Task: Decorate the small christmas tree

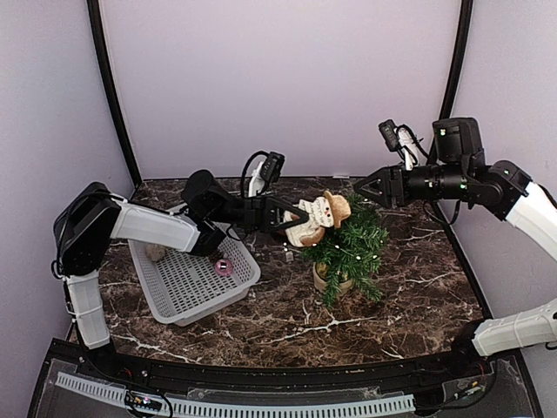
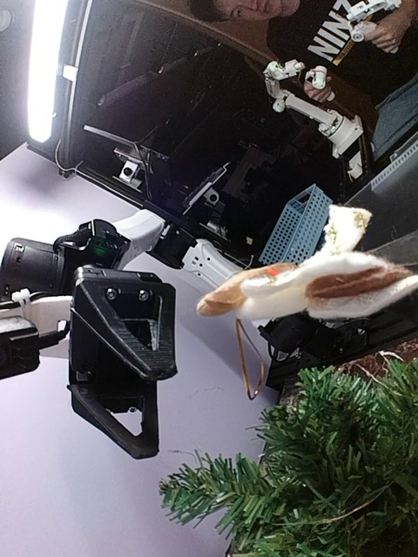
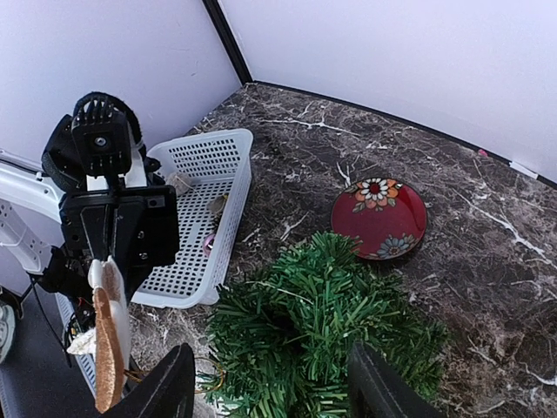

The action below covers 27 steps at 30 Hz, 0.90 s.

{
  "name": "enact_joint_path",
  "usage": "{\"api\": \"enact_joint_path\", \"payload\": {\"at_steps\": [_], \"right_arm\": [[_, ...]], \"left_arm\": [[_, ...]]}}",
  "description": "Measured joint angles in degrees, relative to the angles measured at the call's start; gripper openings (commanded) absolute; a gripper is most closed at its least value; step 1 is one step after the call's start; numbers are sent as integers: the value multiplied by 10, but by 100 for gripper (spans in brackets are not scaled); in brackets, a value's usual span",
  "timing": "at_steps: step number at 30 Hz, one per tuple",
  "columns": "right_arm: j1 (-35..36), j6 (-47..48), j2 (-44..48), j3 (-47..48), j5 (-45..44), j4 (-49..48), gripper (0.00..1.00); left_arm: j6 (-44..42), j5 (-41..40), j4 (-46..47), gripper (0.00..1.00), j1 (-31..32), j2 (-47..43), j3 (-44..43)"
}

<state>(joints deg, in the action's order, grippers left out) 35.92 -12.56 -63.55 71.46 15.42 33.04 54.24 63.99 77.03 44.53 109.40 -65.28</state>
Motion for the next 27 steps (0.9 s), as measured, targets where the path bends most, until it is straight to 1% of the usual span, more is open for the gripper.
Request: {"api": "enact_joint_path", "payload": {"at_steps": [5, 8, 15, 20, 24, 27], "right_arm": [[0, 1, -3, -2, 0, 3, 58], [0, 3, -5, -3, 1, 5, 53], [0, 12, -16, -7, 16, 4, 33], [0, 16, -28, -10, 38, 4, 31], [0, 16, -35, -11, 52, 4, 26], [0, 18, -40, -12, 59, 4, 25]], "left_arm": [[5, 1, 1, 0, 0, 21, -10], [8, 1, 0, 0, 0, 28, -11], [21, -2, 22, 0, -6, 28, -2], [21, -2, 25, 0, -14, 28, 20], [15, -1, 16, 0, -19, 28, 26], [12, -2, 11, 0, -19, 28, 31]]}}
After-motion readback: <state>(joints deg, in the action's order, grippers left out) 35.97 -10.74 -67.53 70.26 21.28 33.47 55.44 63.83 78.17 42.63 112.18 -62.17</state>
